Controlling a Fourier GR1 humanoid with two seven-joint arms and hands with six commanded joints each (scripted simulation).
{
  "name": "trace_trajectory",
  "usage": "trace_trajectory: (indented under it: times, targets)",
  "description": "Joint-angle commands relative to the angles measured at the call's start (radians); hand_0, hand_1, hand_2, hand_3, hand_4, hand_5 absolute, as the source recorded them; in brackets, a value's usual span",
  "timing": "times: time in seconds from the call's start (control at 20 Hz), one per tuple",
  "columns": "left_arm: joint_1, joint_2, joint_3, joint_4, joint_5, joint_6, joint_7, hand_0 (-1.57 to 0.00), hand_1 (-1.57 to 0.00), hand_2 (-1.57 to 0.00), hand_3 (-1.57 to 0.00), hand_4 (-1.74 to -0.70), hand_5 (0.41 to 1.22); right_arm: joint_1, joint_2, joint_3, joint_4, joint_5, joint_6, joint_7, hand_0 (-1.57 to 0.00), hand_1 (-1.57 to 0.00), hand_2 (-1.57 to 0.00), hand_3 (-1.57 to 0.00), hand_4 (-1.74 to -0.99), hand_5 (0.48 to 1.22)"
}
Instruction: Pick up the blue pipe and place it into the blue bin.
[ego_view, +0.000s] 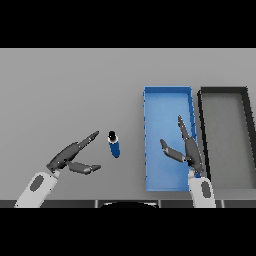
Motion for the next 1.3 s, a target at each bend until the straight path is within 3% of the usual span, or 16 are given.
trace_trajectory:
  times: [0.0, 0.35, 0.65, 0.85, 0.95, 1.05, 1.15, 1.25]
  targets:
    - [-0.02, -0.027, -0.008, 0.018, -0.012, 0.01, -0.003, 0.0, 0.0, 0.0, 0.0, -1.19, 0.466, 0.011, -0.002, 0.003, -0.009, 0.001, 0.004, -0.005, 0.0, 0.0, 0.0, 0.0, -1.223, 0.619]
    - [-0.088, -0.182, -0.07, 0.155, -0.061, 0.023, 0.033, 0.0, 0.0, 0.0, 0.0, -1.19, 0.467, 0.027, -0.003, 0.002, -0.034, -0.006, 0.006, 0.01, 0.0, 0.0, 0.0, 0.0, -1.223, 0.618]
    - [-0.175, -0.252, -0.088, 0.278, -0.113, 0.021, 0.004, 0.0, 0.0, 0.0, 0.0, -1.13, 0.462, 0.045, 0.006, 0.008, -0.025, 0.011, -0.005, 0.002, 0.0, 0.0, 0.0, 0.0, -1.201, 0.605]
    - [-0.194, -0.315, -0.078, 0.331, -0.073, 0.001, -0.053, 0.0, 0.0, 0.0, 0.0, -1.21, 0.533, 0.038, 0.001, -0.005, -0.029, -0.01, 0.002, 0.009, 0.0, 0.0, 0.0, 0.0, -1.206, 0.606]
    - [-0.189, -0.335, -0.069, 0.331, -0.055, 0.011, -0.063, 0.0, -0.04, -0.11, -0.04, -1.27, 0.585, 0.037, -0.002, -0.002, -0.028, 0.004, -0.005, 0.003, 0.0, 0.0, 0.0, 0.0, -1.196, 0.603]
    - [-0.199, -0.37, -0.074, 0.342, -0.062, 0.038, -0.032, -0.1, -0.26, -0.36, -0.22, -1.32, 0.651, 0.045, -0.004, -0.008, -0.03, -0.009, 0.003, 0.006, 0.0, 0.0, 0.0, 0.0, -1.198, 0.605]
    - [-0.2, -0.396, -0.059, 0.356, -0.03, 0.036, -0.027, -0.5, -0.68, -0.73, -0.7, -1.42, 0.856, 0.036, -0.002, -0.009, -0.026, -0.009, 0.0, 0.008, 0.0, 0.0, 0.0, 0.0, -1.196, 0.604]
    - [-0.204, -0.409, -0.079, 0.368, -0.061, 0.043, -0.069, -0.89, -1.0, -1.03, -1.01, -1.53, 0.988, 0.032, 0.002, -0.011, -0.023, -0.014, -0.001, 0.008, 0.0, 0.0, 0.0, 0.0, -1.195, 0.604]
